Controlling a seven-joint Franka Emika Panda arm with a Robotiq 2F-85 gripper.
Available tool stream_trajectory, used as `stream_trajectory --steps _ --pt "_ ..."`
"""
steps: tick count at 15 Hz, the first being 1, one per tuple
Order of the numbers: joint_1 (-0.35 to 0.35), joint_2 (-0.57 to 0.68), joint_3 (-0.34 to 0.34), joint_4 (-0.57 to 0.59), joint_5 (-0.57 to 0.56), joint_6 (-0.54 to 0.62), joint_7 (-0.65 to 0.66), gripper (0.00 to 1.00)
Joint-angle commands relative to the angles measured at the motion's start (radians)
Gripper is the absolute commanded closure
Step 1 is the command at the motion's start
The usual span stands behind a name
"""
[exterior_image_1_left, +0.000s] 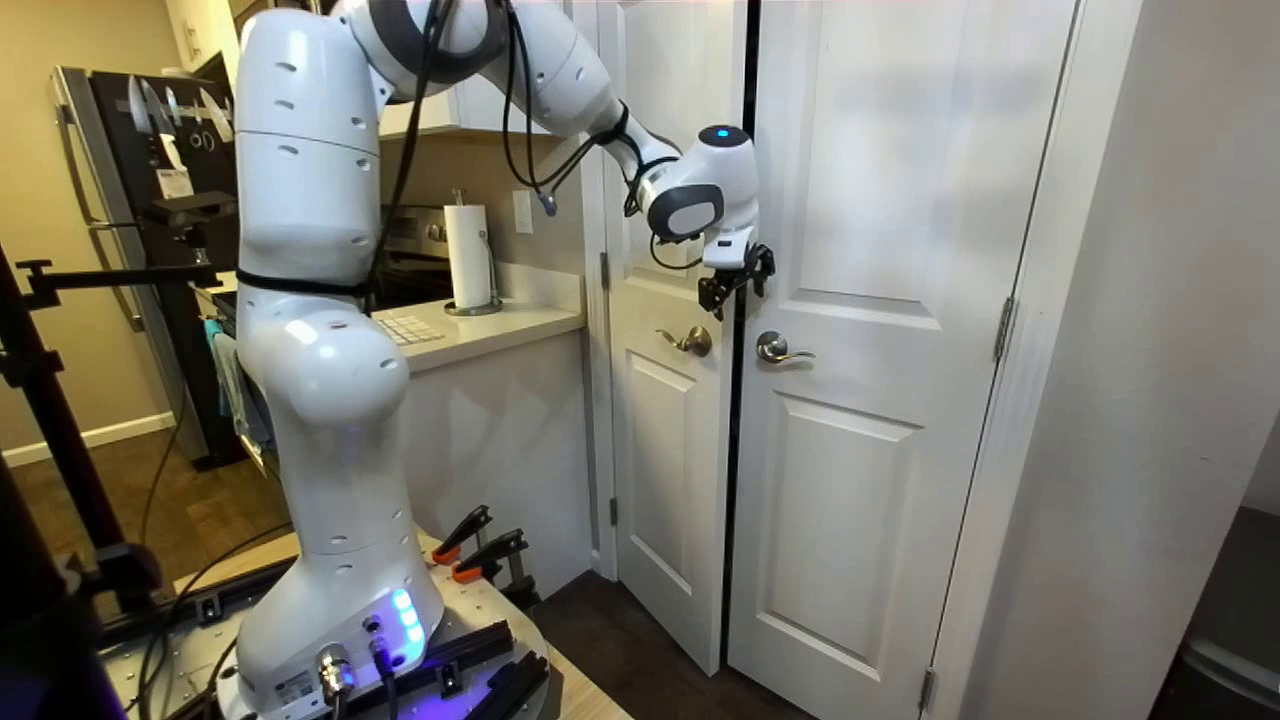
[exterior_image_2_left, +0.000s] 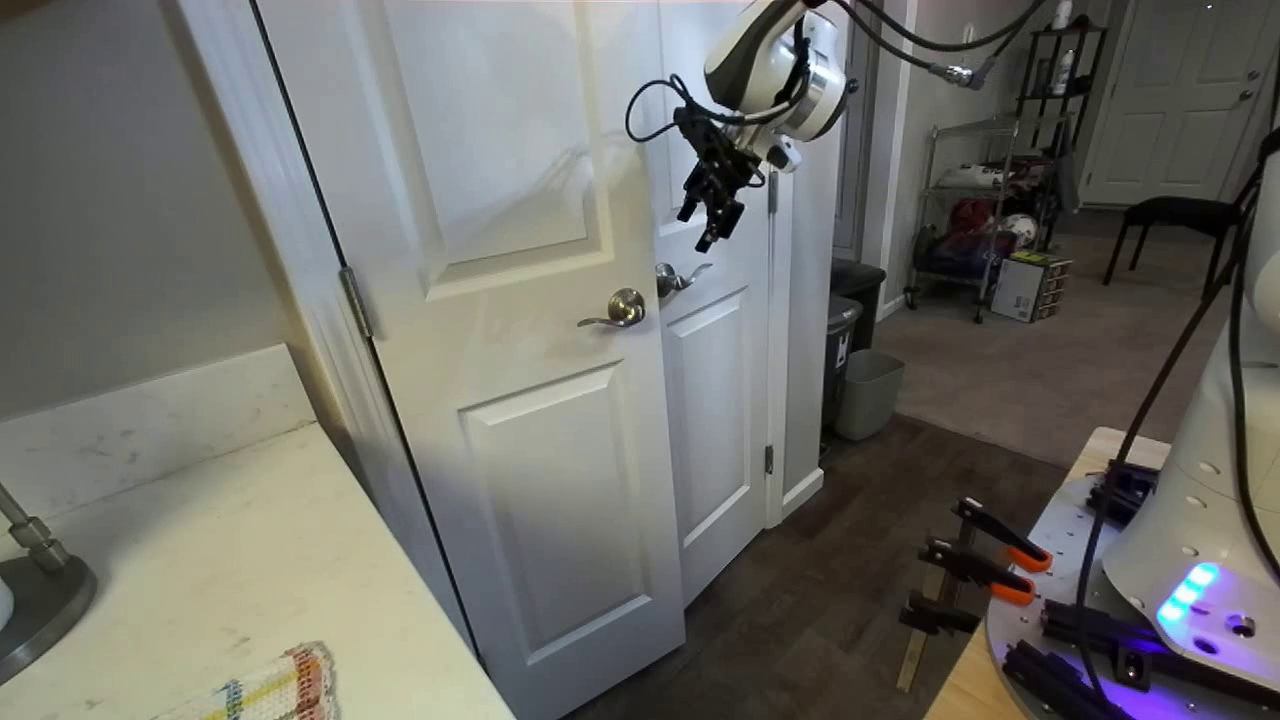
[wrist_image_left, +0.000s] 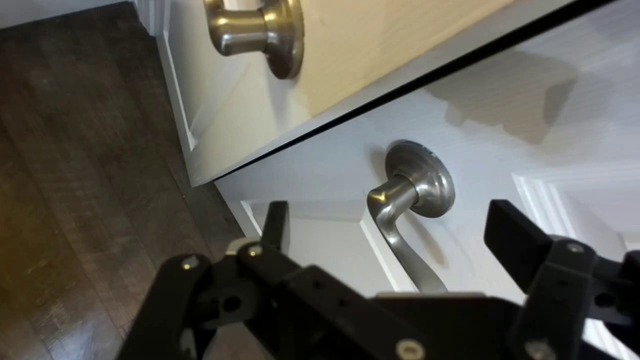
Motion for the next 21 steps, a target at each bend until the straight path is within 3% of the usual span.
stream_trajectory --steps 1,4,7,15,21 --pt "-0.026 0.073 0.042 0.085 0.181 0.034 -0.062 0.00" --pt "-0.040 0.110 0.075 0.149 0.368 0.006 -0.163 0.00" --pt "-0.025 0.129 0.066 0.181 0.425 -0.034 -0.209 0.00" --pt "0.005 0.128 0.038 0.183 0.309 -0.210 -0.154 0.00" --pt "0.024 0.107 0.021 0.156 0.213 -0.215 -0.107 0.00"
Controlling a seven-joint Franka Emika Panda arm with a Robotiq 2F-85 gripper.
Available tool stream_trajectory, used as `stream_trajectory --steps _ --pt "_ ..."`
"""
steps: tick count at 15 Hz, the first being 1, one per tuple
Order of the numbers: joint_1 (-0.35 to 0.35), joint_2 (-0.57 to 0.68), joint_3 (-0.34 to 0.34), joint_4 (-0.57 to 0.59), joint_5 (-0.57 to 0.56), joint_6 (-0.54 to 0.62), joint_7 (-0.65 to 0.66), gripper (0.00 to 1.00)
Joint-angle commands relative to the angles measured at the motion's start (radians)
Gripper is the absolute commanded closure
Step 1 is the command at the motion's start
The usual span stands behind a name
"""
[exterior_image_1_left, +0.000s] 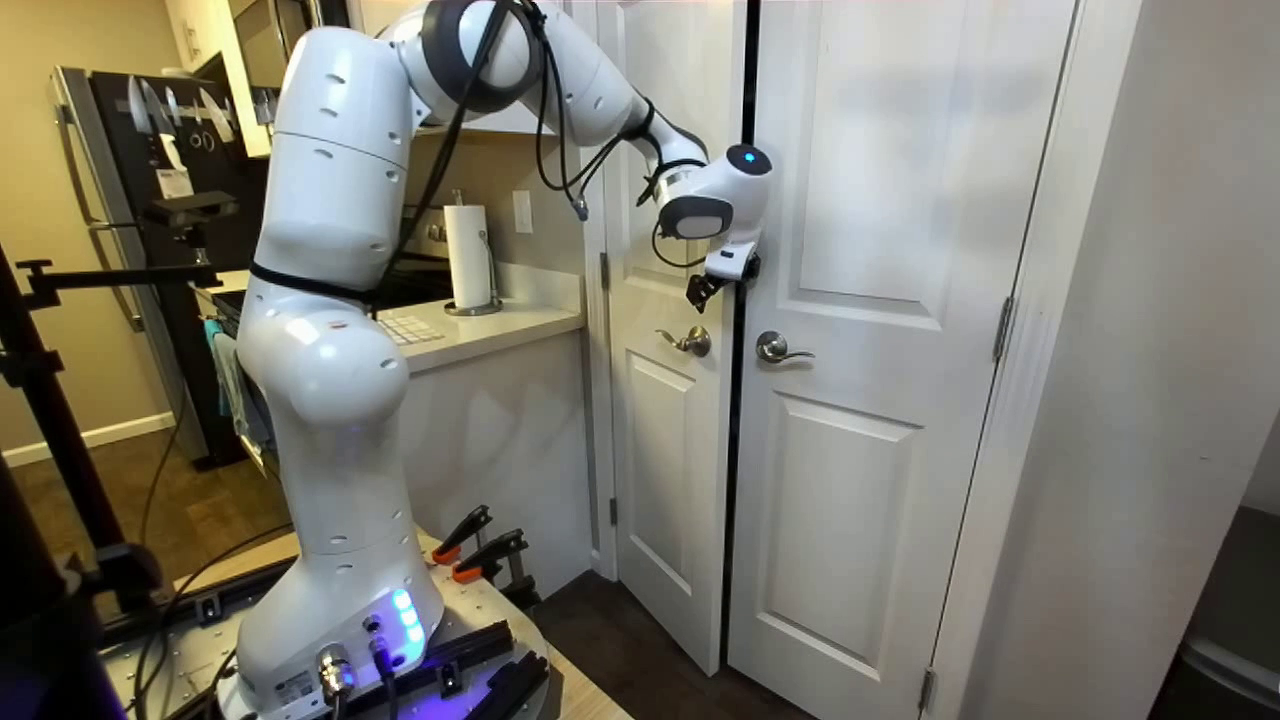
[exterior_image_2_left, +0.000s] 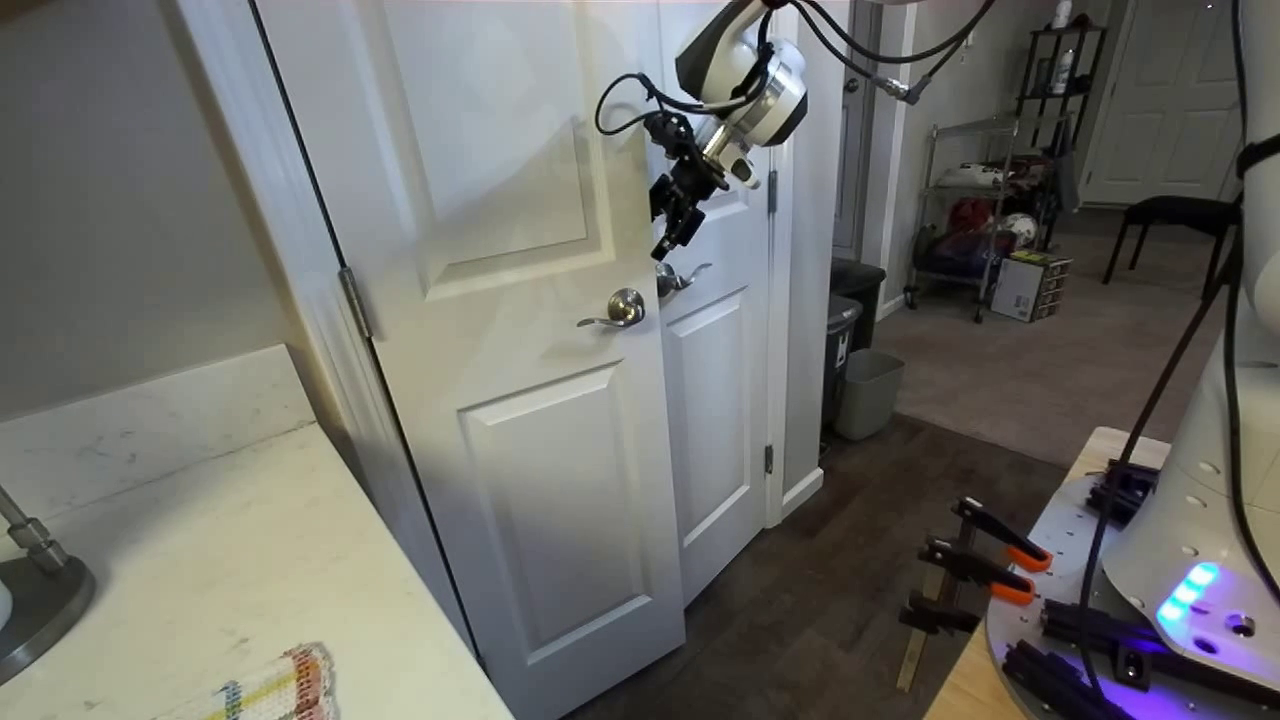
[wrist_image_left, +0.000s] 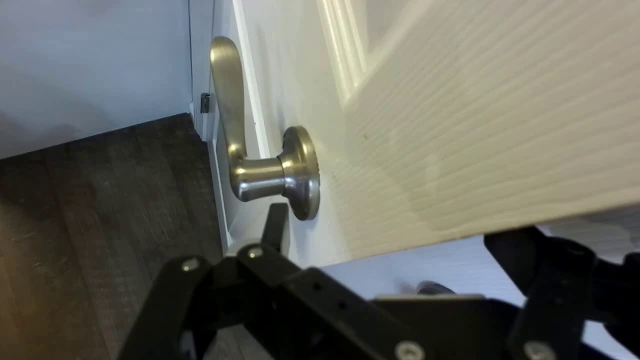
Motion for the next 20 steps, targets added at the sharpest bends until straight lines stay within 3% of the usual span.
stream_trajectory --steps 1,6,10,15,20 --pt "0.021 -0.024 -0.004 -0.027 -0.034 -0.011 0.030 0.00" --pt "0.022 -0.032 0.006 -0.040 -0.008 -0.002 0.017 0.00" --pt "0.037 -0.047 0.024 -0.074 0.089 0.104 0.057 0.00" --pt "0.052 -0.055 0.059 -0.117 0.319 0.246 0.021 0.00" --pt "0.045 -0.077 0.124 -0.135 0.654 0.421 -0.145 0.00"
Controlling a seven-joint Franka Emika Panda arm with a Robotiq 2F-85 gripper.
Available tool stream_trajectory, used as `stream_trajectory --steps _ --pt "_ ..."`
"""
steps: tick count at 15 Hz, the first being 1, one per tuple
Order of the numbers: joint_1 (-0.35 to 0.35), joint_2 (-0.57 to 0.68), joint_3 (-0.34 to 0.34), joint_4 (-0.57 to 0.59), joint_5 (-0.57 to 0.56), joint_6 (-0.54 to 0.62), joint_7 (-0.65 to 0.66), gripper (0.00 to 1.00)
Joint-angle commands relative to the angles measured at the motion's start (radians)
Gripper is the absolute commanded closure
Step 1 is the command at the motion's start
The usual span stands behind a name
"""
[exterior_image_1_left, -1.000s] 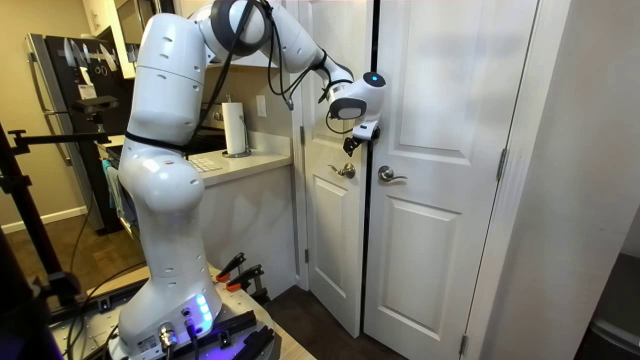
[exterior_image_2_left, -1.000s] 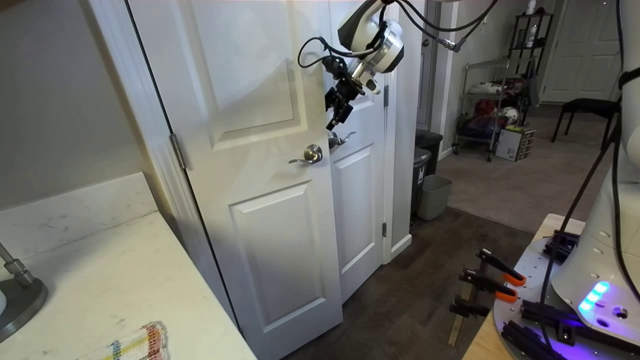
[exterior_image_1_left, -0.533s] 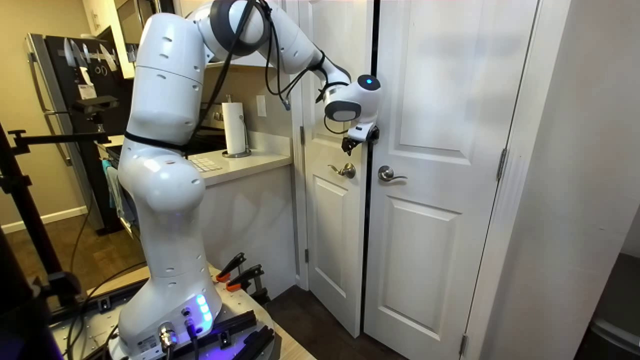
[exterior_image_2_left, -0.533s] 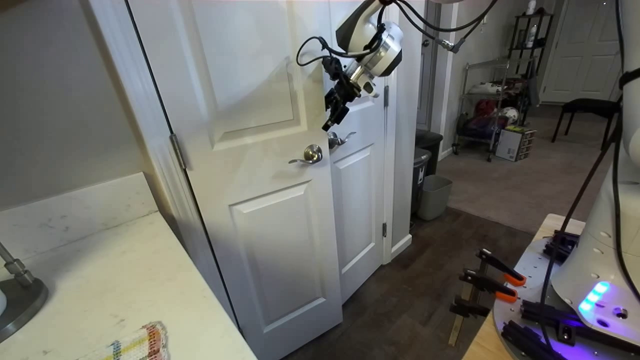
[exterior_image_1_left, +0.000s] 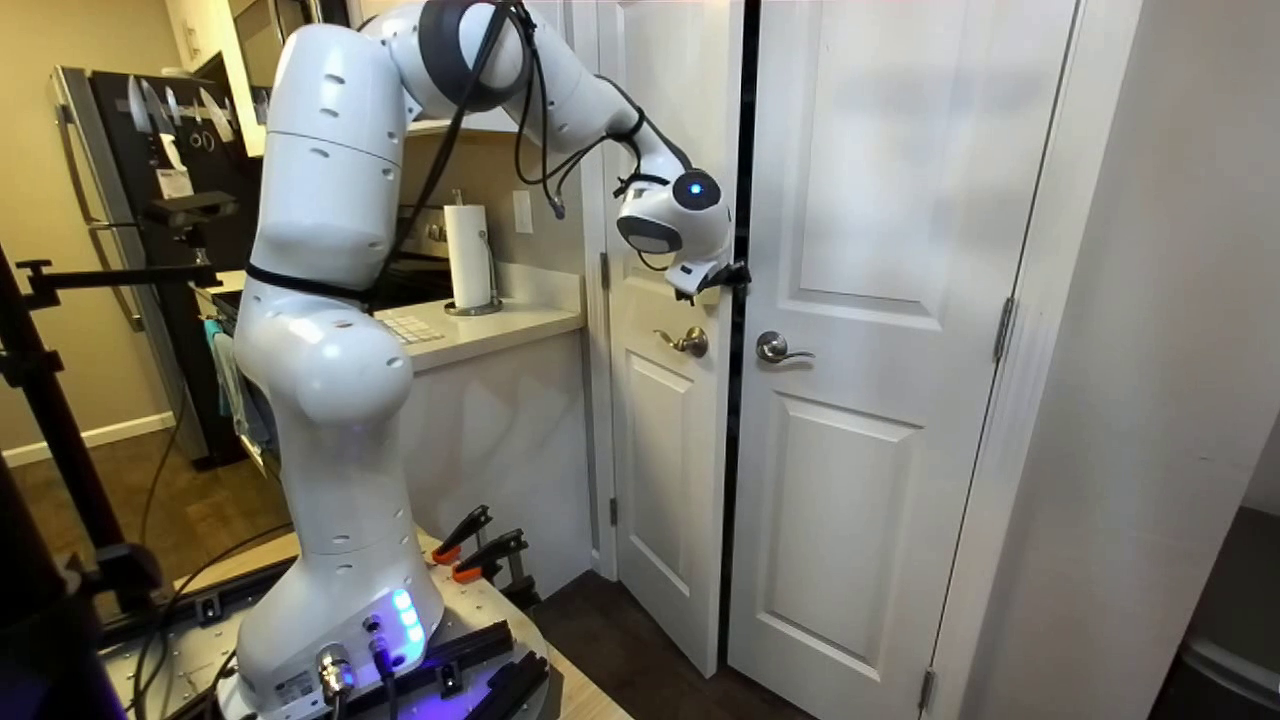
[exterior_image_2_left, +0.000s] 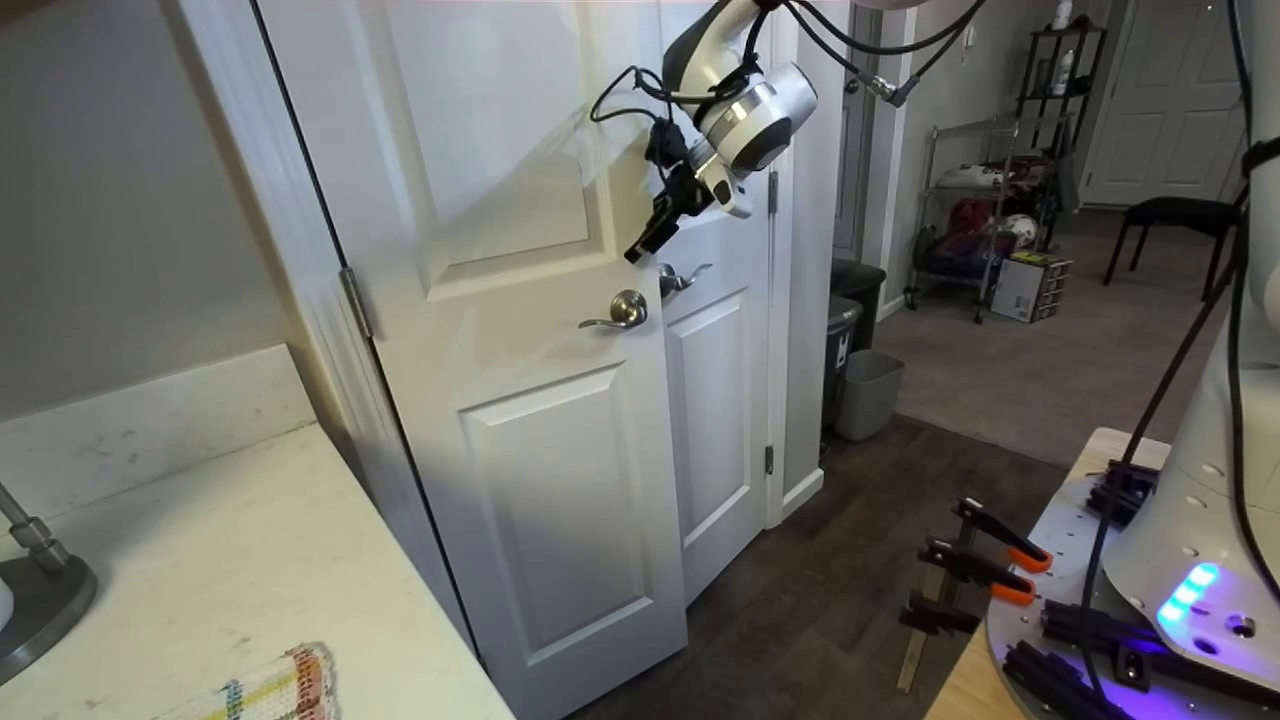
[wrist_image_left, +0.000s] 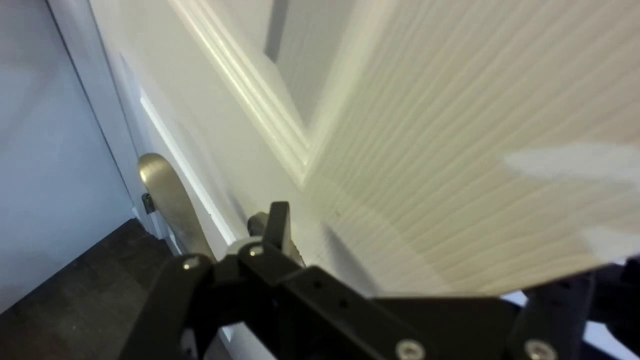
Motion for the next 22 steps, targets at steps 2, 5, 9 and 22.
stream_trajectory --steps 2,5,9,22 --pt "0.007 -0.057 0.051 -0.030 0.311 0.143 -0.212 0.00" --pt "0.018 -0.066 0.051 -0.017 0.469 0.175 -0.346 0.00" --pt "0.026 -0.076 0.042 -0.014 0.610 0.175 -0.478 0.00" --pt "0.072 -0.115 0.002 -0.038 0.997 0.182 -0.798 0.00"
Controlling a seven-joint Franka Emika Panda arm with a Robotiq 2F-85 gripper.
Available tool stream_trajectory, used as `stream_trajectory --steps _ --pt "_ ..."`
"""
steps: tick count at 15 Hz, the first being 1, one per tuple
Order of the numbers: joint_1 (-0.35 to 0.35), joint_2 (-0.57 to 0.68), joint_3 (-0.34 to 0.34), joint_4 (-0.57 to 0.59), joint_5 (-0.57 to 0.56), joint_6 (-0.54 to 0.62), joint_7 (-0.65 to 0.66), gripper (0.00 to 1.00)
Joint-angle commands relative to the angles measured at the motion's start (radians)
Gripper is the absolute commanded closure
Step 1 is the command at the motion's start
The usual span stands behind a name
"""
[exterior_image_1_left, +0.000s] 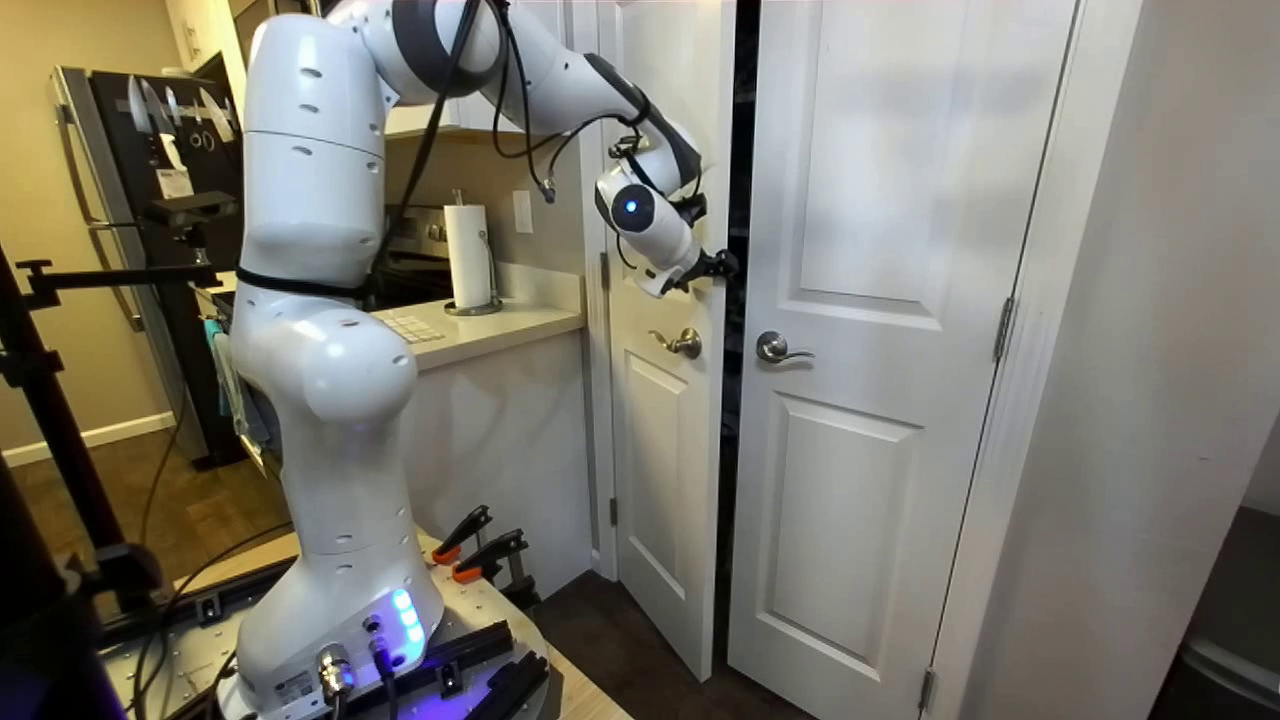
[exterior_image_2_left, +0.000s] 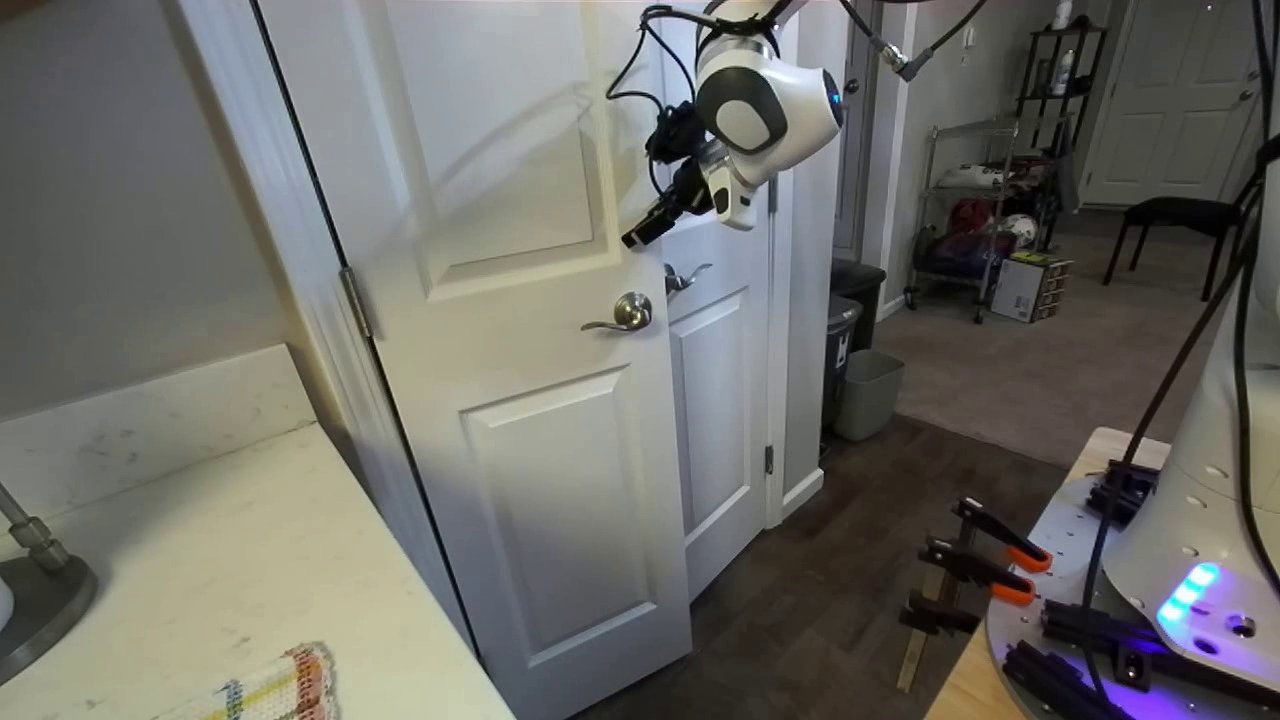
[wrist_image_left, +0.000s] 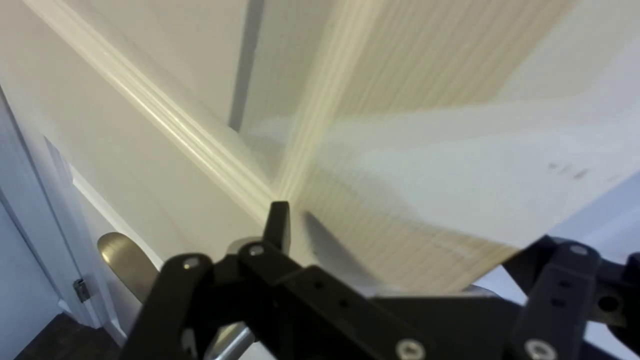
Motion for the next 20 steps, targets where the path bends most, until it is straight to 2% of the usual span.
stream_trajectory --steps 1,7,13,20 --pt "0.026 -0.035 -0.006 -0.034 0.084 -0.008 -0.080 0.00" --pt "0.049 -0.036 0.010 -0.030 0.110 0.033 -0.087 0.00" --pt "0.112 -0.068 -0.012 -0.012 0.169 0.211 -0.124 0.00" --pt "0.167 -0.052 -0.019 0.015 0.106 0.337 -0.086 0.00"
